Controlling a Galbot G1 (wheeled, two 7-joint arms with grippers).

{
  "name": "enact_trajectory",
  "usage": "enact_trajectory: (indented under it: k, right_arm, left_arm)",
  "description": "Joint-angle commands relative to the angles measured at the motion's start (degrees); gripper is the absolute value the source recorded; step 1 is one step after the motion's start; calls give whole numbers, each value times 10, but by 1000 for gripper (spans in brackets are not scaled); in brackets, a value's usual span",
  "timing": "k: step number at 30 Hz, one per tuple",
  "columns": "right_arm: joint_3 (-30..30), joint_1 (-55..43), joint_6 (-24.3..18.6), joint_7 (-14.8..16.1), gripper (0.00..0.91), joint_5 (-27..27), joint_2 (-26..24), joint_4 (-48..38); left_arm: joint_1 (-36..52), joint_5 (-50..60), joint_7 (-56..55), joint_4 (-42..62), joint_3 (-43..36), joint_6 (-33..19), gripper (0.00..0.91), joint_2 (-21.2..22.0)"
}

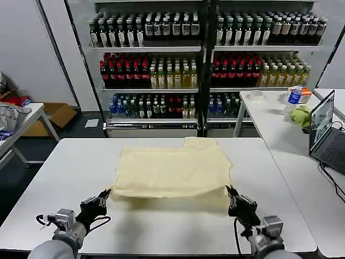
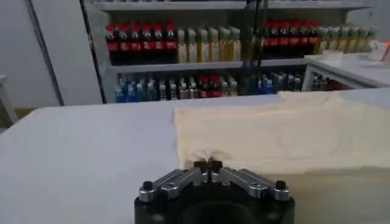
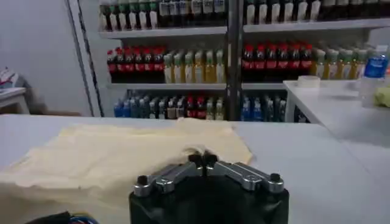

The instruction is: Fold and organize the clothes.

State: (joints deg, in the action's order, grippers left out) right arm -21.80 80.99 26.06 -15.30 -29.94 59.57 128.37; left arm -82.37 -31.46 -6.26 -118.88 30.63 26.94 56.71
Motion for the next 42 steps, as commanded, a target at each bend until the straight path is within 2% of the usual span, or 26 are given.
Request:
enact_trajectory:
  k: [1, 10, 15, 21, 23, 24, 25, 26, 27, 34, 42]
  right_arm:
    - [36, -124, -4, 4, 0, -17, -20, -90]
    - [83, -221, 0, 22, 0, 11, -36, -166]
    - [113, -264, -5, 28, 0, 41, -26, -207]
    - [139, -266, -15, 33, 0, 92, -5, -228]
    - [144, -263, -13, 32, 0, 100, 1, -233]
    - [146, -262, -9, 30, 0, 104, 4, -235]
    - [147, -260, -4, 29, 81, 107, 7, -237]
    - [147, -258, 2, 30, 907, 110, 9, -239]
    - [147, -255, 2, 30, 907, 112, 11, -241]
    - [125, -211, -11, 30, 907, 120, 13, -221]
    - [80, -130, -8, 8, 907, 104, 9, -151]
  left_arm:
    - [56, 23, 2, 46, -26, -12, 10, -7]
    - [115, 50, 5, 86, -77, -11, 10, -8]
    - [137, 57, 5, 106, -96, -11, 10, -7]
    - [151, 65, 6, 119, -112, -9, 20, -1]
    - [152, 67, 6, 123, -115, -7, 101, 1]
    - [152, 69, 6, 124, -116, -7, 282, 2]
    - [152, 70, 6, 125, -117, -7, 453, 4]
    - [152, 70, 5, 125, -118, -7, 836, 4]
    - [152, 71, 5, 126, -118, -6, 907, 6]
    - [142, 69, 1, 119, -108, 2, 907, 15]
    - [92, 67, 1, 98, -79, -1, 907, 19]
